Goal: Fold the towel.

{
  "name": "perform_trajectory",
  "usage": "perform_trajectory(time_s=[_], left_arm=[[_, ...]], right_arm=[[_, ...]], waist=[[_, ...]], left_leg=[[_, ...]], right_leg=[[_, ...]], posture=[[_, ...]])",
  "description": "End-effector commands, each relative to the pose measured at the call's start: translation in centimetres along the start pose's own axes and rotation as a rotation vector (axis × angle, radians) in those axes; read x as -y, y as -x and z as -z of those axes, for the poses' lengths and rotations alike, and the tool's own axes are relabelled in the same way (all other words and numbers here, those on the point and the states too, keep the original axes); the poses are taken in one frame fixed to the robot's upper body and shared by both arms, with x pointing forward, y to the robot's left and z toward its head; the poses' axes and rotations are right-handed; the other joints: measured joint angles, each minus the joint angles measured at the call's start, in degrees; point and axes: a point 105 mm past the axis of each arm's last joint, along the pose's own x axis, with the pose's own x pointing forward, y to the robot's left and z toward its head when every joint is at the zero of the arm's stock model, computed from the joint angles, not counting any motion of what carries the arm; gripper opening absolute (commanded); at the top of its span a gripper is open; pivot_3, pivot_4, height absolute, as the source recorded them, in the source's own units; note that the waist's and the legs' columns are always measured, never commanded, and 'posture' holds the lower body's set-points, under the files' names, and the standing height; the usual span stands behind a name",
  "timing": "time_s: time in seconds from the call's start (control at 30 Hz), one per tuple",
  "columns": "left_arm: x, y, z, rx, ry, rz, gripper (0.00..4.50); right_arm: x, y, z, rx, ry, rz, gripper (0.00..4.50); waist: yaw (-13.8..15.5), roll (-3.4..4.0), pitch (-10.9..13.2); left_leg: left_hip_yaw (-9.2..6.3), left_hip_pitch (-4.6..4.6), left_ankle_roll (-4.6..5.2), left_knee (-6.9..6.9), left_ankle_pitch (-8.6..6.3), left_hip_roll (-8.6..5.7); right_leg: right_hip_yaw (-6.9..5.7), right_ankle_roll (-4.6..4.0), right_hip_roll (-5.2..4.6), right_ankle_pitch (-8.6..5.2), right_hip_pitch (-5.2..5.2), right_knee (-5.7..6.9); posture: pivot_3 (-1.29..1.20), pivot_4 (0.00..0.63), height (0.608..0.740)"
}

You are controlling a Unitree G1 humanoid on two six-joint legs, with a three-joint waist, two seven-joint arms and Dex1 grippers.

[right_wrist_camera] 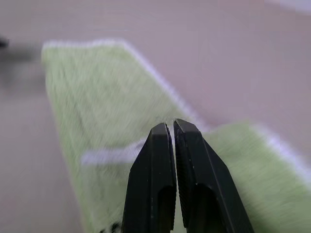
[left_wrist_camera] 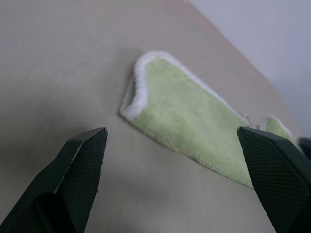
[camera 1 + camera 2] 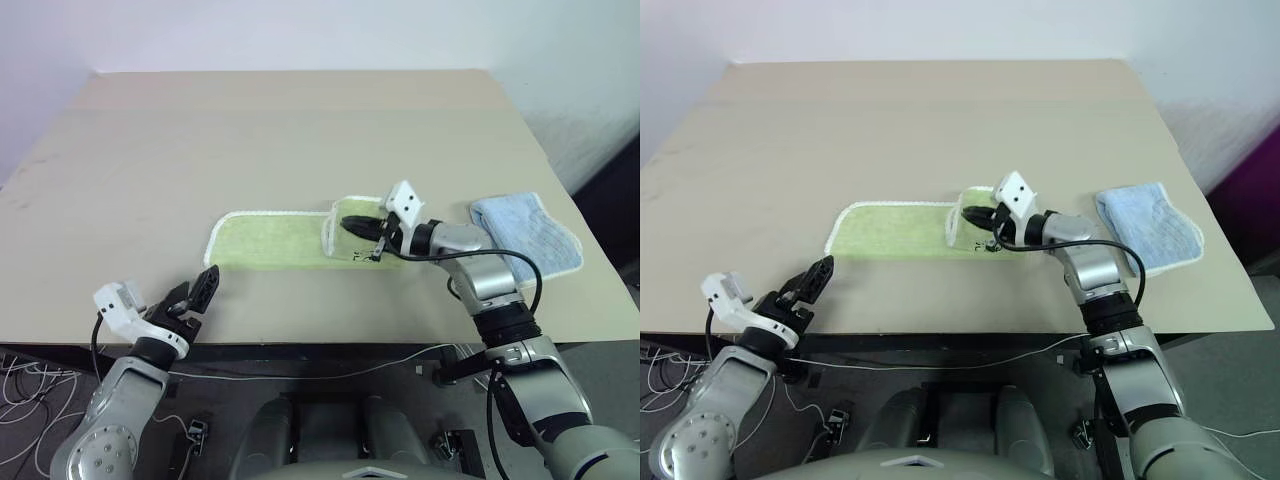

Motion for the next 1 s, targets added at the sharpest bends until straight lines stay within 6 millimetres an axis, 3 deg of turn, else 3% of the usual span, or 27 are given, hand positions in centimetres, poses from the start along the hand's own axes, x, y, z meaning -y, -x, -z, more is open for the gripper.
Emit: perform_trajectory(time_s=[0.03, 0.3, 0.5, 0.8, 0.9, 1.0], left_arm=[[0.9, -0.1, -0.2, 0.008, 0.086, -0.002, 4.50], [2.4, -3.3, 1.1, -0.080, 0.227, 0.018, 4.50], [1.4, -5.6, 0.9, -0.074, 0.333, -0.067, 4.50], [0.3, -6.9, 0.5, -0.065, 0.385, -0.114, 4.50], [0.4, -7.2, 0.3, -0.062, 0.387, -0.102, 3.87], [0.7, -7.5, 0.0, -0.045, 0.397, -0.081, 2.85]], right_arm=[[0.7, 0.2, -3.0, 0.081, 0.051, 0.011, 0.22], [0.6, 0.3, -3.4, 0.096, 0.052, 0.015, 0.22], [0.6, 0.9, -3.3, 0.096, 0.047, 0.049, 0.22], [0.6, 1.7, -3.2, 0.092, 0.040, 0.088, 0.22], [0.5, 1.8, -3.3, 0.096, 0.040, 0.091, 0.17], [0.3, 1.8, -3.3, 0.098, 0.039, 0.094, 0.17]], waist=[[-0.01, 0.00, 0.00], [0.04, 0.00, 0.00], [0.27, 0.02, -0.02], [0.52, 0.15, -0.10], [0.58, 0.15, -0.10], [0.65, 0.15, -0.10]], left_leg=[[0.00, 0.00, 0.00, 0.00, 0.00, 0.00], [0.01, -0.01, -0.01, 0.02, 0.01, -0.03], [0.00, 0.00, -0.04, 0.04, 0.03, -0.05], [-0.01, 0.23, -0.05, 0.02, 0.03, -0.06], [-0.01, 0.31, -0.05, 0.00, 0.04, -0.06], [0.00, 0.31, -0.05, 0.01, 0.03, -0.07]], right_leg=[[0.00, -0.01, 0.01, 0.00, 0.00, 0.00], [-0.03, 0.00, 0.06, 0.00, 0.00, 0.01], [-0.07, 0.00, 0.07, 0.00, 0.02, 0.02], [-0.08, 0.00, 0.09, 0.00, 0.25, 0.03], [-0.09, 0.00, 0.10, 0.00, 0.33, 0.02], [-0.08, 0.00, 0.10, 0.00, 0.33, 0.02]], posture=[[0.00, 0.150, 0.740], [0.00, 0.150, 0.740], [0.00, 0.150, 0.740], [0.00, 0.150, 0.740], [0.00, 0.150, 0.740], [0.00, 0.150, 0.740]])
